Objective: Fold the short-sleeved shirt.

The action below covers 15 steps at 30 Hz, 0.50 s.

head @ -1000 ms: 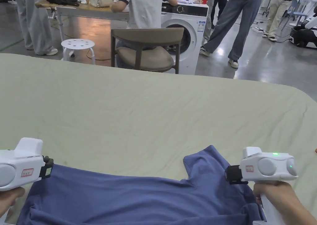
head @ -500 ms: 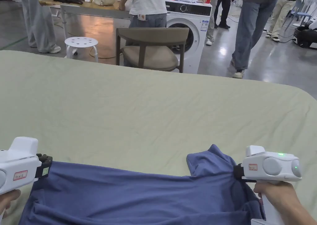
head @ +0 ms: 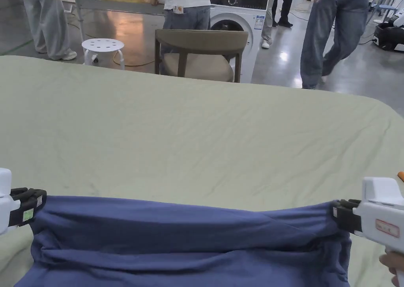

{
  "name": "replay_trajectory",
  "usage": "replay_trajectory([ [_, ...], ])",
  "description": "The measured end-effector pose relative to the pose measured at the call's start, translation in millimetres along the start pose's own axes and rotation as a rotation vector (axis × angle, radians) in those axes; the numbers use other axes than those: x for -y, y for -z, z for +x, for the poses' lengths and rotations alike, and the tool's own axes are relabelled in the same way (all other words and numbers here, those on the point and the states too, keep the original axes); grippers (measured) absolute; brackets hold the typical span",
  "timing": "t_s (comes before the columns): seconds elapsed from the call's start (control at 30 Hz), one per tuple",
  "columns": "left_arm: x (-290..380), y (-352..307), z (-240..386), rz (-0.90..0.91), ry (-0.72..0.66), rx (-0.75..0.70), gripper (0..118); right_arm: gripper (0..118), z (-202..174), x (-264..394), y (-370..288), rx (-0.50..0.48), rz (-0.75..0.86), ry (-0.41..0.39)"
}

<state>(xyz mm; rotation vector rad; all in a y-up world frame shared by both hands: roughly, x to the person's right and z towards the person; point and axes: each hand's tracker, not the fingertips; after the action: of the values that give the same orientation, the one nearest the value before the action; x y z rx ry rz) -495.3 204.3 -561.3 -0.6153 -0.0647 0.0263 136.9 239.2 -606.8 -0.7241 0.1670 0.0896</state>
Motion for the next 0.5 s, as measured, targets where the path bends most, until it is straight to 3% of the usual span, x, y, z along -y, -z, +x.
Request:
replay_trajectory([
  [0.3, 53.1, -28.4, -7.4, -0.120, 0.030, 0.029, 0, 2, -5.0, 82.5, -21.5, 0.017, -0.217, -0.080],
  [0.43, 78.3, -30.8, -10.7, -0.185, 0.031, 0.035, 0, 2, -2.8, 111.5, -17.6, 0.019, -0.279, -0.071],
  [0.5, 94.8, -44.5, 17.3, -0.226, 0.055, 0.017, 0, 2, -3.6, 121.1, -13.1, 0.017, -0.287, -0.065],
])
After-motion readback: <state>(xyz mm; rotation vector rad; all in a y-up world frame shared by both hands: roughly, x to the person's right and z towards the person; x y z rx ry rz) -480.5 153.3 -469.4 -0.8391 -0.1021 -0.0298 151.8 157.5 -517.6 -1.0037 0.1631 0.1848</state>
